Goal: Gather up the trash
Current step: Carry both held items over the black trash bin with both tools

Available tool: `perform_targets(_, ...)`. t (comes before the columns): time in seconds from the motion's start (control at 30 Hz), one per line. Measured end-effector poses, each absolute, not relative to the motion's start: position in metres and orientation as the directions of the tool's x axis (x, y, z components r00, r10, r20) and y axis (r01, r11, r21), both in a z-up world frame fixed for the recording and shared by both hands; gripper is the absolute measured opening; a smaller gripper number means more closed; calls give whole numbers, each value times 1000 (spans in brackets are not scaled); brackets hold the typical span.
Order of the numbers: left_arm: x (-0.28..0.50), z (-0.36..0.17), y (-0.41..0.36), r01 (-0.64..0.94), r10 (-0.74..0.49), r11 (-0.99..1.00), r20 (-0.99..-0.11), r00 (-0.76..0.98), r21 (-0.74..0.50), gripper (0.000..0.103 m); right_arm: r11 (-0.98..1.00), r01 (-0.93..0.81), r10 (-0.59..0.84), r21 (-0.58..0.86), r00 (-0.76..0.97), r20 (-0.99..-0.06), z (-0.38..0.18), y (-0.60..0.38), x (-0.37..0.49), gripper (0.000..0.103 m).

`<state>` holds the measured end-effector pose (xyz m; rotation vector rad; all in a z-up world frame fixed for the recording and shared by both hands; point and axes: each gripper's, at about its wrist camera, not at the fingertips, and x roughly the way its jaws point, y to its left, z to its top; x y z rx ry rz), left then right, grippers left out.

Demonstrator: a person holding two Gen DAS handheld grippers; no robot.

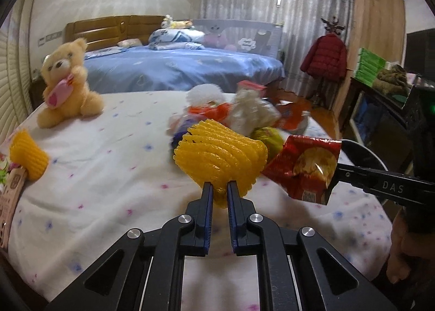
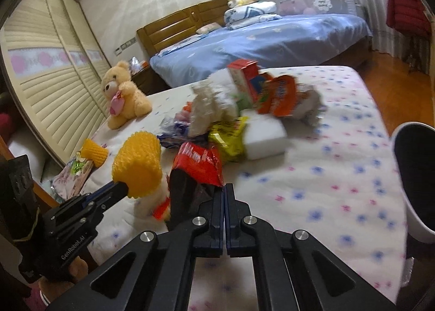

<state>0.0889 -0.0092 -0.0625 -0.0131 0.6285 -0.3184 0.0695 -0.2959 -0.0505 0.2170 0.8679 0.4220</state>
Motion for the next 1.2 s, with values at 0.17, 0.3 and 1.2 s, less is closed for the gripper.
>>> perform_targets(0.17, 83, -56, -32, 350, -341, 932, -572, 746, -98, 9, 913, -223, 405, 343, 605, -686, -46, -327, 59, 0)
perform_targets(0.3, 89, -58, -49, 398, -378, 912, -589, 715, -101, 9, 925, -173, 368, 338, 630, -684, -43, -354, 52, 0)
perform_targets(1.2, 145, -62, -170, 611, -504, 789, -641, 579, -69, 9, 929, 184, 107, 320, 694, -712, -53, -517, 41, 0)
